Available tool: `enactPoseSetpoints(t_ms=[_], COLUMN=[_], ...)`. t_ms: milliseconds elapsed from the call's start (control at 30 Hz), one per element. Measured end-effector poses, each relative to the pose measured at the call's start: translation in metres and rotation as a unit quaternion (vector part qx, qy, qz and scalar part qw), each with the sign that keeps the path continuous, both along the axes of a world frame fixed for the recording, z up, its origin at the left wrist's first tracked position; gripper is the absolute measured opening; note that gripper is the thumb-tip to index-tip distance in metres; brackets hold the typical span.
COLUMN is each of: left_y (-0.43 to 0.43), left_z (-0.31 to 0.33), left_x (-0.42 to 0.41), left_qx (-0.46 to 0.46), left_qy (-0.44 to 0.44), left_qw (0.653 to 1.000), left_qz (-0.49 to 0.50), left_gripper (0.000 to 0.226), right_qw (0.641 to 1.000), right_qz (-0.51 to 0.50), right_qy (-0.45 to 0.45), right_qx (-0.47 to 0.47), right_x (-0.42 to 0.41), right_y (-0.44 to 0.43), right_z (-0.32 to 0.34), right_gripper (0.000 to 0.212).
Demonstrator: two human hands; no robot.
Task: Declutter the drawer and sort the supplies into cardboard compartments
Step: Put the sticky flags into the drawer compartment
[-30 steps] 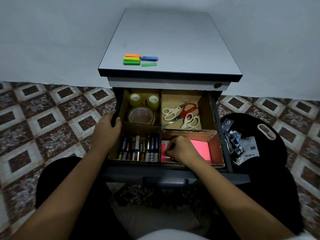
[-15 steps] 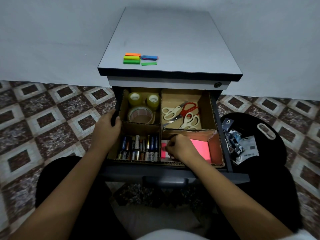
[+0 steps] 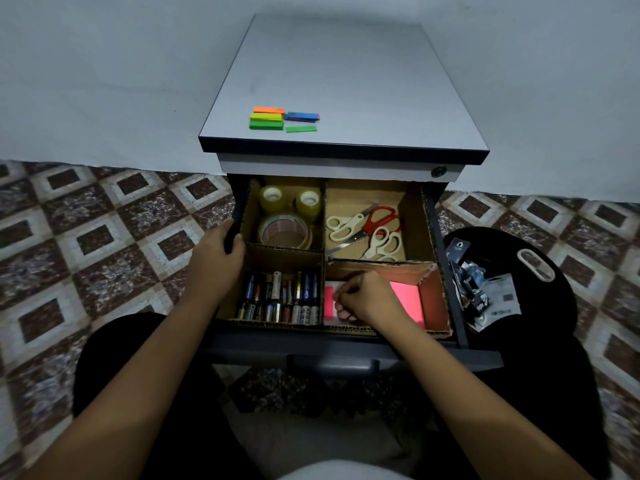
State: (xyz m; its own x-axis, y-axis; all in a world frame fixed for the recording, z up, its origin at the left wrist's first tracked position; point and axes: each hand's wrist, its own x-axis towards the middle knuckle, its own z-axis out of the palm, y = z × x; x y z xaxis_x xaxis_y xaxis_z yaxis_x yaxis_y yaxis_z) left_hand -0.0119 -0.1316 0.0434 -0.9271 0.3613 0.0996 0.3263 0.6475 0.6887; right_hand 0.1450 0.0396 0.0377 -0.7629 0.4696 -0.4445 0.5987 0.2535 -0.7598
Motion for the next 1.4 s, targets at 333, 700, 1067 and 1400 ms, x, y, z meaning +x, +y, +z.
enactPoseSetpoints(t_ms=[333, 700, 1067, 1400], left_y=[0.001, 0.0, 0.0, 0.0], left_z=[0.001, 0.0, -0.001, -0.001], left_x=[0.0, 0.0, 0.0, 0.001], left_qx=[0.002, 0.014, 0.029, 0.029], left_qy=[-0.003, -0.012, -0.018, -0.012], left_qw=[1.0, 1.0, 0.999, 0.999], left_qz=[0.002, 0.006, 0.005, 0.006], left_gripper=[0.043, 0.043, 0.043, 0.043], right_qw=[0.986, 0.873, 0.819, 0.763], right_qz=[0.015, 0.084, 0.174, 0.199], right_qy=[0.131, 0.234, 0.136, 0.167], right_qx=[0.103, 0.42, 0.53, 0.592], right_x=[-0.018, -0.127, -0.152, -0.131], right_y=[0.0, 0.028, 0.042, 0.045], right_z=[0.05, 0.129, 0.13, 0.124], right_gripper=[0.014, 0.029, 0.035, 0.028])
